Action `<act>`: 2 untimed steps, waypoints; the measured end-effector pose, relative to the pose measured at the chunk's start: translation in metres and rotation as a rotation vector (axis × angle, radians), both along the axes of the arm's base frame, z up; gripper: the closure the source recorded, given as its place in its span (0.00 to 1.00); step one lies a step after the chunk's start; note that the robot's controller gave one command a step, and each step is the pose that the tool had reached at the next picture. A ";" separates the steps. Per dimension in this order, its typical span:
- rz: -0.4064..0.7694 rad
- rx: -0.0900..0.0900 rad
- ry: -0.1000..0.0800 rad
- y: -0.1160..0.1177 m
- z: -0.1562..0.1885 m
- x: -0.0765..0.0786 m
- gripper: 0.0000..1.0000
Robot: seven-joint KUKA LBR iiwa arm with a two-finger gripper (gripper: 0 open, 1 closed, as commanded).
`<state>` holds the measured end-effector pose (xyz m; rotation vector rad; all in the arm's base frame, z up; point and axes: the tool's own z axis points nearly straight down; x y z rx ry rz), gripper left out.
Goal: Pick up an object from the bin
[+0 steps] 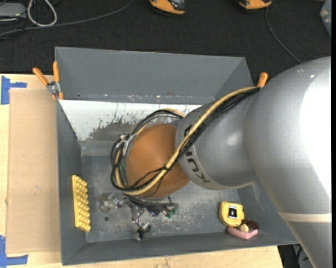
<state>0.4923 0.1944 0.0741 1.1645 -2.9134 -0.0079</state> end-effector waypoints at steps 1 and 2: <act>0.136 0.002 0.002 -0.002 -0.001 -0.004 0.00; 0.181 0.003 0.006 -0.012 0.055 0.023 0.00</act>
Offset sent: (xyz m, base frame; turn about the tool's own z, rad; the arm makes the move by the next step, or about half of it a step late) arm 0.0385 -0.0162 0.0843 -0.1777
